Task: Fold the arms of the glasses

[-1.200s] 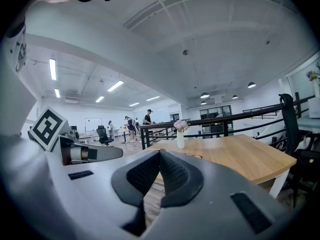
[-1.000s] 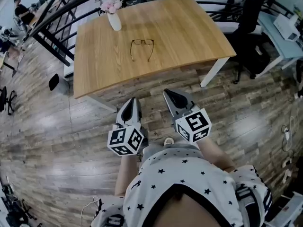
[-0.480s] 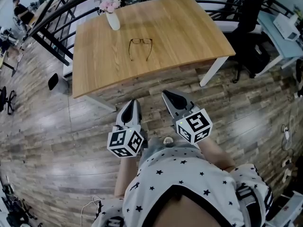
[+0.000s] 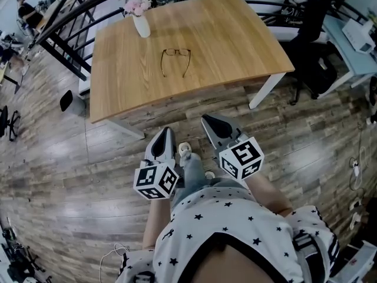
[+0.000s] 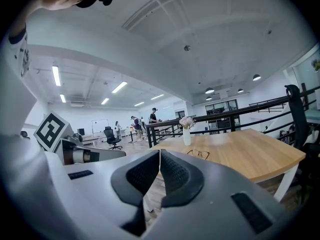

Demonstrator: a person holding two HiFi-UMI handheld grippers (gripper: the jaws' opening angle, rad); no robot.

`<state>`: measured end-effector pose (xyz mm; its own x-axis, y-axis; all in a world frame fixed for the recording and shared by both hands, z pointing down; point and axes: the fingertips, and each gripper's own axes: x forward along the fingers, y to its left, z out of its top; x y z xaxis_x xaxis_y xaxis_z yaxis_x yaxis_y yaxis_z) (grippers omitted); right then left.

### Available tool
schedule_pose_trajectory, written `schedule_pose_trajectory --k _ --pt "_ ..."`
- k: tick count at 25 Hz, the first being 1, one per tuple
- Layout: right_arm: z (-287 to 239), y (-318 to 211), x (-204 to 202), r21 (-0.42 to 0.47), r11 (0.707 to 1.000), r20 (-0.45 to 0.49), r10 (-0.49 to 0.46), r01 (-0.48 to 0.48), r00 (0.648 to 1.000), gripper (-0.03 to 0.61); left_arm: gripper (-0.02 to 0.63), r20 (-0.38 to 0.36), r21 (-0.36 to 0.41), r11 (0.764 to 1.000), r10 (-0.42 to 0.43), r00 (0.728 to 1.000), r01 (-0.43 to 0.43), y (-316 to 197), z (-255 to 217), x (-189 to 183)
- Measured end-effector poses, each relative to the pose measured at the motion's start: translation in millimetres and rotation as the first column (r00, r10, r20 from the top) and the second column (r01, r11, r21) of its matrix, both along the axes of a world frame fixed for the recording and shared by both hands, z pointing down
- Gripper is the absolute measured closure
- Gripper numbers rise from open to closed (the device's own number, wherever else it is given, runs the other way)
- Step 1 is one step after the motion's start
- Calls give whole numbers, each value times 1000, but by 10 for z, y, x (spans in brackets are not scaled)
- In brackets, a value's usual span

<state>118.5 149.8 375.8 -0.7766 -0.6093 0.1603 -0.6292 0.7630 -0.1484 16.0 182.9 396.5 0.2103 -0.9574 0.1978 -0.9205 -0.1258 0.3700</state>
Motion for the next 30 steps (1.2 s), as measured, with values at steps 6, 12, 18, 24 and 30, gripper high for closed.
schedule_pose_trajectory --k 6,12,18,24,30 --pt "18 -185 -49 1 1000 3 8 -8 1000 560 607 -3 2 1000 3 1000 -3 -186 30 -75" --pt "18 -493 -121 8 1000 -12 12 -12 1000 560 607 -1 10 1000 7 1000 -7 -505 24 -169" --pt "24 -859 -276 20 1000 -25 14 -14 1000 560 607 -9 2 1000 10 1000 -10 -856 89 -332" --pt "33 -1271 -481 27 1000 -53 5 -4 999 560 607 -4 7 1000 5 1000 -5 -1269 85 -533" --pt "64 -1678 -722 23 1000 -86 3 -1 996 560 607 -16 -10 1000 0 1000 -1 -1697 129 -792"
